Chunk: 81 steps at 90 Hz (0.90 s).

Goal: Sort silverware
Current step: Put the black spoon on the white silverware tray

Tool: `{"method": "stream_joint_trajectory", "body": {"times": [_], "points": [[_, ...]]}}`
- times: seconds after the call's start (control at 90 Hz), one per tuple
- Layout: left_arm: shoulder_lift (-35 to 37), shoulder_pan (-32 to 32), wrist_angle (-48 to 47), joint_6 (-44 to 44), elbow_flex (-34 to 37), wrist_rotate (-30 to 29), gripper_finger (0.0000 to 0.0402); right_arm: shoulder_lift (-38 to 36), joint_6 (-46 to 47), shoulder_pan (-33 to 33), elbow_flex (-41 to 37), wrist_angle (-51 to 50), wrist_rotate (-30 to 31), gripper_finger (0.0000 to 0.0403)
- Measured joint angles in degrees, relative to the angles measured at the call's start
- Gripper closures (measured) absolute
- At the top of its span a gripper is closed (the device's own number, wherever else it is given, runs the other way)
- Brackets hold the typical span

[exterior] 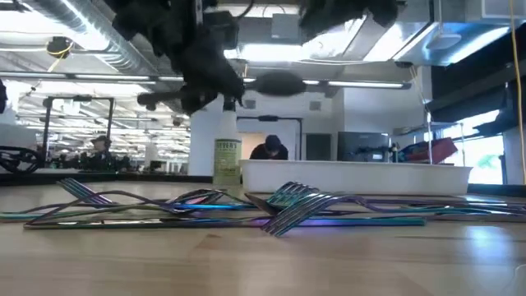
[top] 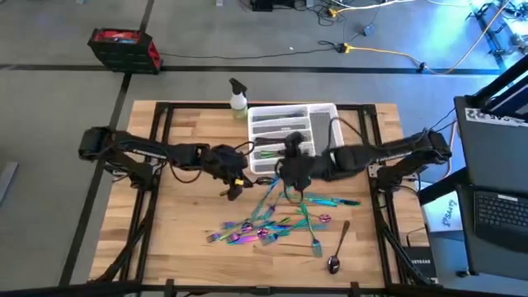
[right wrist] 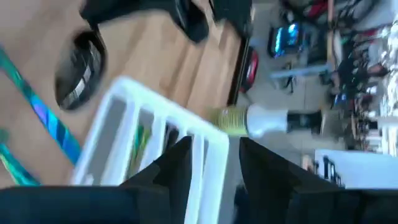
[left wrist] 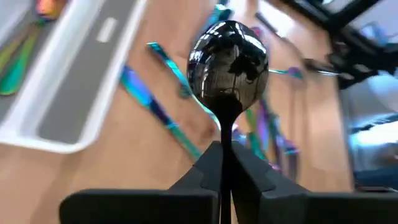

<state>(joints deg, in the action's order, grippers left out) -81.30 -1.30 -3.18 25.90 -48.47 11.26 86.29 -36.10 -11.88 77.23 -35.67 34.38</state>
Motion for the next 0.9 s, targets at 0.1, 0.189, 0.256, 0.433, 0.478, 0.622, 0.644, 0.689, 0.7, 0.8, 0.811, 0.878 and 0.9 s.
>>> {"method": "stream_joint_trajectory", "body": {"times": [0.1, 0.189, 0.256, 0.433, 0.478, 0.622, 0.644, 0.689, 0.7, 0.8, 0.811, 0.878, 0.9], "points": [[0.4, -1.9, 2.9, 2.2, 0.0, 3.9, 0.0401, 0.7, 5.7, 0.5, 0.0, 0.2, -3.3, 0.0285], [0.4, -3.5, 5.5, 3.9, 0.0, 5.9, 0.0401, 1.7, 10.8, 1.2, 0.0, -0.1, -6.4, 0.0285], [0.4, -4.9, 7.1, 4.7, 0.0, 6.7, 0.0401, 1.7, 12.1, 1.1, -0.1, 0.3, -8.9, 0.0285], [0.3, -7.3, 7.2, 5.0, 0.0, 8.2, 0.0401, 1.7, 11.9, -0.3, -0.1, 3.1, -11.4, 0.0285], [0.3, -7.7, 7.2, 5.0, 0.0, 8.2, 0.0401, 1.9, 11.9, -0.2, -0.1, 3.1, -12.0, 0.0285], [0.3, -7.6, 9.6, 5.2, 0.0, 8.3, 0.0401, 3.7, 11.8, -0.1, -0.1, 3.3, -10.6, 0.0285], [0.3, -7.5, 10.0, 5.2, 0.0, 8.3, 0.0401, 4.3, 11.6, -0.1, -0.1, 3.4, -10.1, 0.0285], [0.3, -7.4, 10.5, 5.3, 0.0, 8.3, 0.0401, 5.1, 11.4, -0.1, -0.1, 3.9, -9.9, 0.0285], [0.3, -7.3, 10.5, 5.3, 0.0, 8.3, 0.0401, 5.3, 11.4, -0.1, -0.1, 3.9, -9.9, 0.0285], [0.3, -7.2, 10.3, 5.5, 0.0, 8.7, 0.0401, 7.2, 10.5, -0.1, -0.1, 5.3, -8.1, 0.0285], [0.3, -7.2, 10.3, 5.5, 0.0, 8.8, 0.0401, 7.4, 10.5, -0.1, -0.1, 5.5, -7.5, 0.0285], [0.3, -7.3, 10.2, 5.6, 0.0, 9.1, 0.0401, 8.2, 10.3, -0.2, -0.1, 6.8, -3.1, 0.0285], [0.3, -7.3, 10.3, 5.6, 0.0, 9.2, 0.0401, 8.4, 10.3, -0.4, -0.1, 6.8, -2.1, 0.0285]]}}
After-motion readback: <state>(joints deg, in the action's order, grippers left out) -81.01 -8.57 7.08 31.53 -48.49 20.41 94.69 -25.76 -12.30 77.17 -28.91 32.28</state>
